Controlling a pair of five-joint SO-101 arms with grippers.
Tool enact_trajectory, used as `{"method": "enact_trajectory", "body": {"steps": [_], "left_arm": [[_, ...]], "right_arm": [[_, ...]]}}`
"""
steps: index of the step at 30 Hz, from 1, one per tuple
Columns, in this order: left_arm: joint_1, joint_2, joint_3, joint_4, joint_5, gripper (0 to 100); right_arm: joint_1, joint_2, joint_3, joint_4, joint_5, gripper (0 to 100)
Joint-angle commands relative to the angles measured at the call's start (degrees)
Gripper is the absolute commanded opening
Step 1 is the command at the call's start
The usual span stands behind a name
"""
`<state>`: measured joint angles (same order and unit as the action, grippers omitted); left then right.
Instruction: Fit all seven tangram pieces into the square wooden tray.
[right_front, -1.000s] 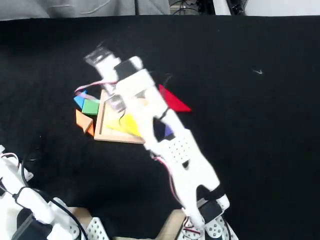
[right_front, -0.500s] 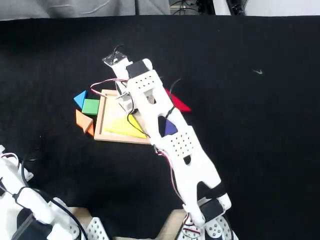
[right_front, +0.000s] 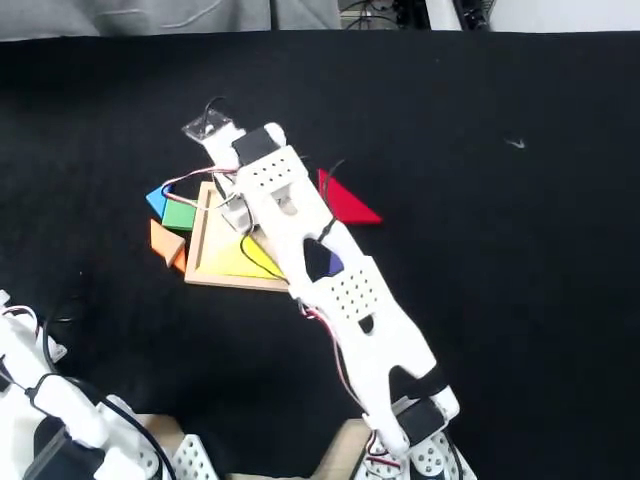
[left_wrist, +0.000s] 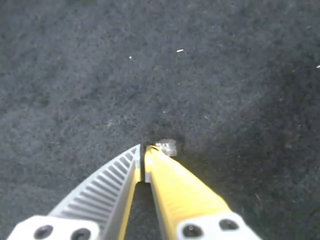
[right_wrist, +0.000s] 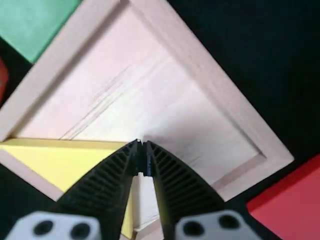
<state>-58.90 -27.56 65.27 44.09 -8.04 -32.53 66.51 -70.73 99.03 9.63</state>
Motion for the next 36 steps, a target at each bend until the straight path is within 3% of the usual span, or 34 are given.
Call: {"method": "enact_trajectory", "body": {"steps": [1,8,20,28,36], "left_arm": [[0.8,-0.4,-0.4,-0.8,0.4,3],[0.8,-0.4,-0.4,-0.8,0.4,3],[0.8,-0.4,-0.3,-0.8,0.4,3],[0.6,-0.5,-0.1,-0.8,0.4,3],[0.7,-0.5,-0.1,-0.8,0.4,3]], "right_arm": [[4.3,-5.6,-6.1,2.2,0.4,1.0],[6.8,-18.2,-0.8,2.3,0.4,1.0],[9.9,-49.7,29.9,-0.4,0.9,1.1],[14.1,-62.4,49.4,-9.3,4.0,1.1],[14.6,-72.0,75.8,-29.1,9.4,1.2]]}}
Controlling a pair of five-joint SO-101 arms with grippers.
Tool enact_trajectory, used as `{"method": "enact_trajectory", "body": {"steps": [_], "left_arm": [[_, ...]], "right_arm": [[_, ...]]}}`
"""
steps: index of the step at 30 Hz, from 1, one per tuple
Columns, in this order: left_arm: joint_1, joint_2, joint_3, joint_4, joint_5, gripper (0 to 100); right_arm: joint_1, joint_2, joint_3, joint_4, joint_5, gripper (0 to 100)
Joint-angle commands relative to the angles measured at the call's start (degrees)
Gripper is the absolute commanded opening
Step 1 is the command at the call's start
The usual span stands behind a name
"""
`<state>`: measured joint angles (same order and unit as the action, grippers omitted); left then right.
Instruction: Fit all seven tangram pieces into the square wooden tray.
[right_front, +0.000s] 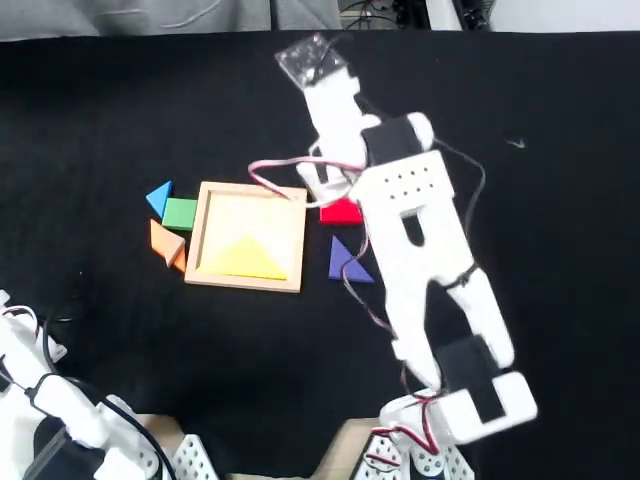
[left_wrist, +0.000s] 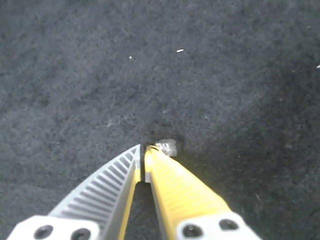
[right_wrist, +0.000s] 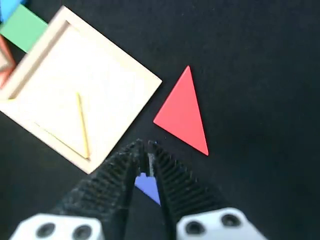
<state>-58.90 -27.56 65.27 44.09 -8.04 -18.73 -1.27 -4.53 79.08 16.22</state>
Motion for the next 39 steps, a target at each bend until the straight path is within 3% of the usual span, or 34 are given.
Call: {"method": "enact_trajectory", "body": {"steps": [1,3,9,18,33,39], "left_arm": [[0.8,-0.5,-0.1,-0.8,0.4,3],[0.8,-0.5,-0.1,-0.8,0.4,3],[0.8,-0.5,-0.2,-0.8,0.4,3],[0.9,-0.5,-0.3,-0.8,0.4,3],[1.0,-0.5,0.0,-2.5,0.4,3],[1.0,-0.5,0.0,-2.5,0.4,3]], "right_arm": [[0.8,-4.0,11.5,-10.9,3.4,1.3],[1.1,-3.1,13.5,-12.8,4.5,4.1],[4.8,1.5,16.3,-19.0,12.1,27.3],[5.2,14.2,13.5,-26.1,16.6,23.0],[1.4,28.4,-2.9,-15.0,16.3,23.2],[0.5,27.9,-3.2,-11.8,15.1,30.2]]}}
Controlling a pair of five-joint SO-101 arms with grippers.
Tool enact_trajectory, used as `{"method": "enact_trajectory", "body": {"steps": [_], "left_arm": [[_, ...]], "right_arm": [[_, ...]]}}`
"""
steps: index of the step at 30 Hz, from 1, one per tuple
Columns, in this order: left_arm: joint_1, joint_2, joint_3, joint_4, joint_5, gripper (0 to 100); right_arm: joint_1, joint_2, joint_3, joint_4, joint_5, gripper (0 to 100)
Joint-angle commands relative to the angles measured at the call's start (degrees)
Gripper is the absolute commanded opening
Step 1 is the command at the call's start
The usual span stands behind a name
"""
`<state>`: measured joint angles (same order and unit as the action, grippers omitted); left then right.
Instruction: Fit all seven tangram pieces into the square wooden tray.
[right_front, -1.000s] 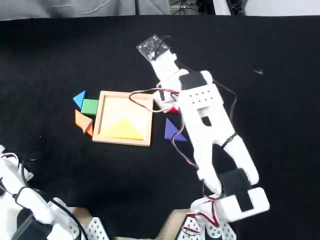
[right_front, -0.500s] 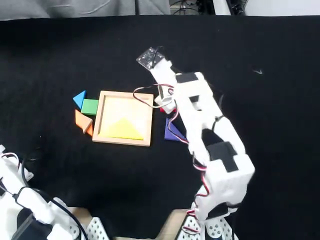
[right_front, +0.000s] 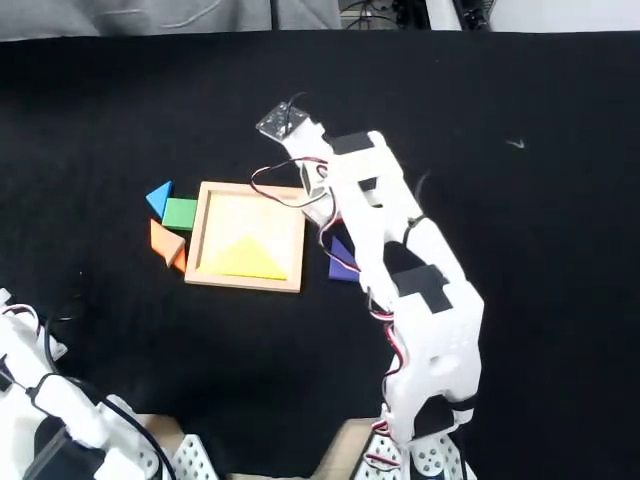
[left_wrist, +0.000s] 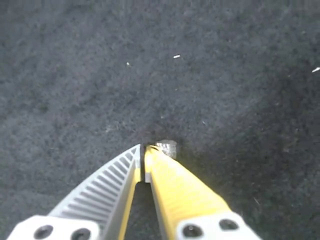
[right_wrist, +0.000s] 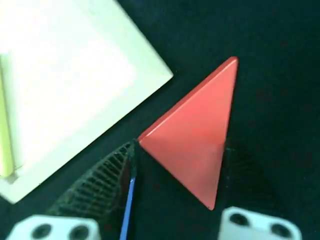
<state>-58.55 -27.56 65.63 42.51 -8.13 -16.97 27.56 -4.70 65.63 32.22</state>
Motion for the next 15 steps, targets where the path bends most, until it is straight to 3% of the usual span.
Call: {"method": "enact_trajectory", "body": {"steps": [1,15], "left_arm": [[0.7,-0.5,-0.3,-0.9,0.4,3],[0.7,-0.5,-0.3,-1.0,0.4,3]], "right_arm": [[-1.4,-1.2,-2.9,1.6,-0.9,29.9],[-2.1,1.5,-2.8,0.6,-1.0,29.7]]}}
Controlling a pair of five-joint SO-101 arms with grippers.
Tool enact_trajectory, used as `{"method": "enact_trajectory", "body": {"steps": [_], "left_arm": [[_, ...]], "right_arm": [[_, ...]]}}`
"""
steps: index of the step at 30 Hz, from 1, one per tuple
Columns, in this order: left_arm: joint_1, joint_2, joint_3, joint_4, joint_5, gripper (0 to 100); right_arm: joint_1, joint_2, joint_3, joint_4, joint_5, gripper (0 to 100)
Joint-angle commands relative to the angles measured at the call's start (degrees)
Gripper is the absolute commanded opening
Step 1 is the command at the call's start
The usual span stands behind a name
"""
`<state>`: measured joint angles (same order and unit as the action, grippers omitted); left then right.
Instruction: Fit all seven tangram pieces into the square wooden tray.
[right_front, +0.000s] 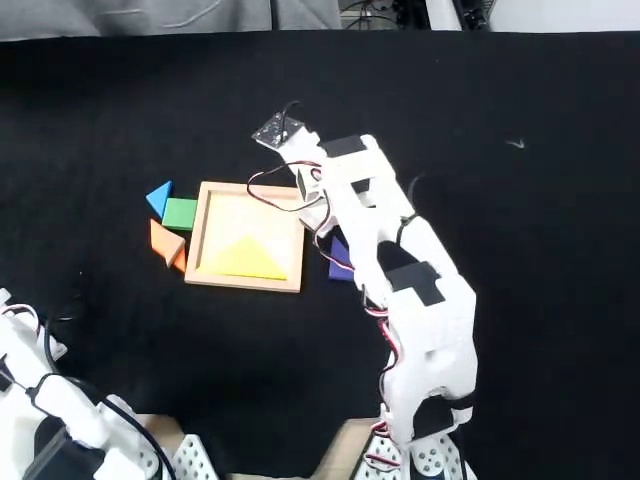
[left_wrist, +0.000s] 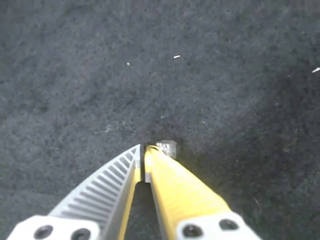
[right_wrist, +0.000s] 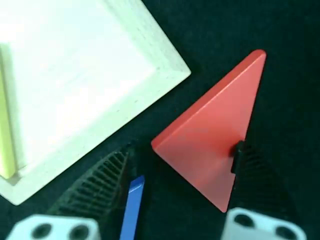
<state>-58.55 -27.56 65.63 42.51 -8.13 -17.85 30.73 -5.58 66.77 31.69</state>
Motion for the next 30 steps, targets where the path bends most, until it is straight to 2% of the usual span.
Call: {"method": "enact_trajectory", "body": {"steps": [1,13,19,25,30], "left_arm": [[0.7,-0.5,-0.3,-1.0,0.4,3],[0.7,-0.5,-0.3,-1.0,0.4,3],[0.7,-0.5,-0.3,-1.0,0.4,3],[0.7,-0.5,-0.3,-1.0,0.4,3],[0.7,-0.5,-0.3,-1.0,0.4,3]], "right_arm": [[-1.2,-1.8,-1.9,-0.5,-0.4,29.7],[-1.1,1.0,-2.2,-1.0,-0.4,29.6],[-1.1,2.0,-3.7,-0.6,0.0,21.1],[-0.9,2.1,-3.7,-1.0,0.0,20.8],[2.0,2.1,-3.8,-2.6,0.0,20.4]]}}
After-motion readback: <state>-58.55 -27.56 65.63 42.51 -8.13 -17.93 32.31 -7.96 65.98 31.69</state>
